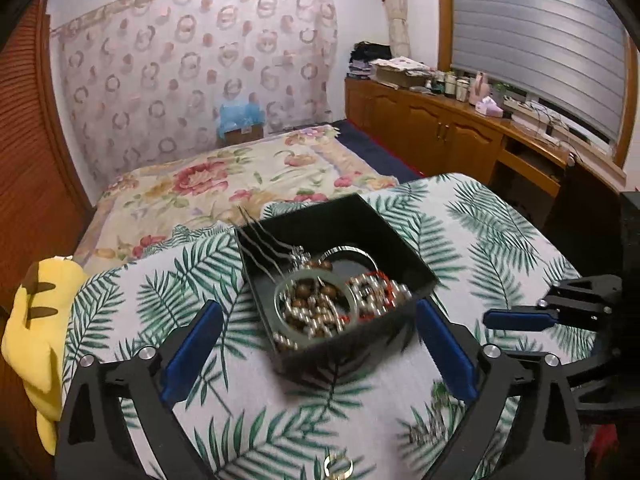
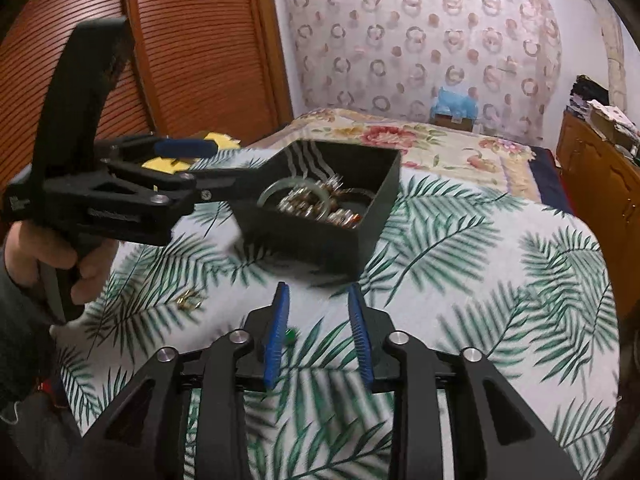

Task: Organize jewelry
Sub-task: 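Grasp the gold pearl ring with the left gripper while the right grasps the green-bead chain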

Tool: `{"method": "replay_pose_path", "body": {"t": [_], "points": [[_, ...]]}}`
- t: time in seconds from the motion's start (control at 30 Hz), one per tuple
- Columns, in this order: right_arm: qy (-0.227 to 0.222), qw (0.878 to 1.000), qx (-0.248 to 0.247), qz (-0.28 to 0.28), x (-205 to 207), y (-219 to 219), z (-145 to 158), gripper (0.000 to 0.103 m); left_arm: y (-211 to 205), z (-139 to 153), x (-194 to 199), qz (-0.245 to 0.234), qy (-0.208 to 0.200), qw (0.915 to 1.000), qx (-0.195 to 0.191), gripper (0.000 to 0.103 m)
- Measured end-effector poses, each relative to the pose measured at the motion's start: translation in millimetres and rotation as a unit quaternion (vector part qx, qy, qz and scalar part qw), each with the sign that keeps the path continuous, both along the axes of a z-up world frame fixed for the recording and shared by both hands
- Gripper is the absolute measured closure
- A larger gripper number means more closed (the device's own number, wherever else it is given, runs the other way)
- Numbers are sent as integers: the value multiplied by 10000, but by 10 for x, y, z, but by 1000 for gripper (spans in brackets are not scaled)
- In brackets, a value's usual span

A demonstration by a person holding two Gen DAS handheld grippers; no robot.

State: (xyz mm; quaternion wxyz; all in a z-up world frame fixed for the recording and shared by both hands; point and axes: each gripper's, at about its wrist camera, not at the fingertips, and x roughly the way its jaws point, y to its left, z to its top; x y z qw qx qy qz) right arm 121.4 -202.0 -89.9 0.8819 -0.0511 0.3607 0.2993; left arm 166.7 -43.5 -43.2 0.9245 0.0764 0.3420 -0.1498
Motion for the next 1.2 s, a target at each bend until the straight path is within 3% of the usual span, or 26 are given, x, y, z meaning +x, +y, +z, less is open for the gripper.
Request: {"method": "replay_pose_path", "body": {"t": [0.2,0.7,0.9,1.1,1.2], "points": [[107,9998,-62,131,-109,94,-92,67,77,-94,-237,-36,10,10000,82,8],[400,9978,-412,318,-14,315,-273,67,420,-731,-484,18,927,9957,-1,8],[376,9974,-520,341,8,349,-283,68,413,-772,-599,-34,937,9956,66,8],[330,9971,-613,317,24,358,-299,90,358,-726,-651,-91,873,9961,23,8],[272,9976,-568,291,30,332,-281,91,338,-718,-659,-104,868,9962,-21,8]]}}
